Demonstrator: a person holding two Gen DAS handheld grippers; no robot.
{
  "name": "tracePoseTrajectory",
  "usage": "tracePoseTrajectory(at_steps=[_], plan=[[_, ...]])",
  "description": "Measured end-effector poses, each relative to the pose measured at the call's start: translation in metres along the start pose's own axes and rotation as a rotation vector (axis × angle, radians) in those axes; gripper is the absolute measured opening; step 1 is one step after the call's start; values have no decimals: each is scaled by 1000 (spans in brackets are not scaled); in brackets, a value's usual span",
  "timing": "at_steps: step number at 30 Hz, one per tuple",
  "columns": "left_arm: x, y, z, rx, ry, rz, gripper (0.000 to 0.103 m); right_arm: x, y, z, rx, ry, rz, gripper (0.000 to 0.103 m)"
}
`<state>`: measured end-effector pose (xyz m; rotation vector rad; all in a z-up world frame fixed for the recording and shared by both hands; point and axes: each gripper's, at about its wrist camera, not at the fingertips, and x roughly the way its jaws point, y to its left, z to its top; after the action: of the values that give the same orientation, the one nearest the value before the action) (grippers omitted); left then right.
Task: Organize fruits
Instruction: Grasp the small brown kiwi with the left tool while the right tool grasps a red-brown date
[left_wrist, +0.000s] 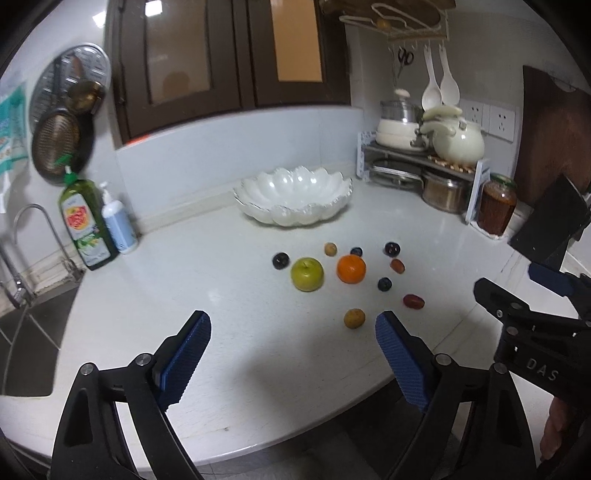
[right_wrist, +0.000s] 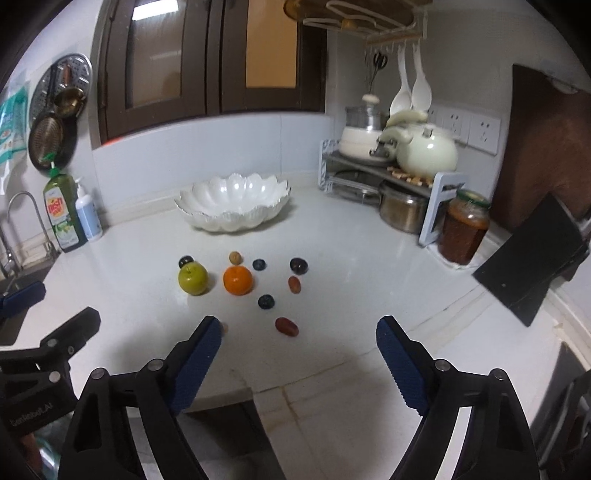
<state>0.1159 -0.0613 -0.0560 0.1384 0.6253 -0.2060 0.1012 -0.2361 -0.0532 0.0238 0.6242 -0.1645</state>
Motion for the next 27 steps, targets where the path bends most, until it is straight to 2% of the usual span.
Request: tracePoseTrajectory(at_steps=[5, 9, 14, 17, 21, 27], plan=[[28, -6, 1, 29, 36, -27, 87, 35, -1, -1, -1, 80, 13, 73], [53, -11, 1, 36, 79, -60, 84, 57, -2, -4, 2, 136, 24, 71], [87, -22, -1, 58, 127, -95, 80, 87, 1, -5, -2, 195, 33, 62], [105, -24, -4, 67, 164, -114, 72, 100, 2, -6, -9, 215, 35, 61], [126, -31, -7, 76, 208, -151, 66, 118, 0, -6, -17, 238, 37, 57], [140, -44, -10, 121, 222, -184, 65, 137, -1, -7, -23, 275, 41, 50]])
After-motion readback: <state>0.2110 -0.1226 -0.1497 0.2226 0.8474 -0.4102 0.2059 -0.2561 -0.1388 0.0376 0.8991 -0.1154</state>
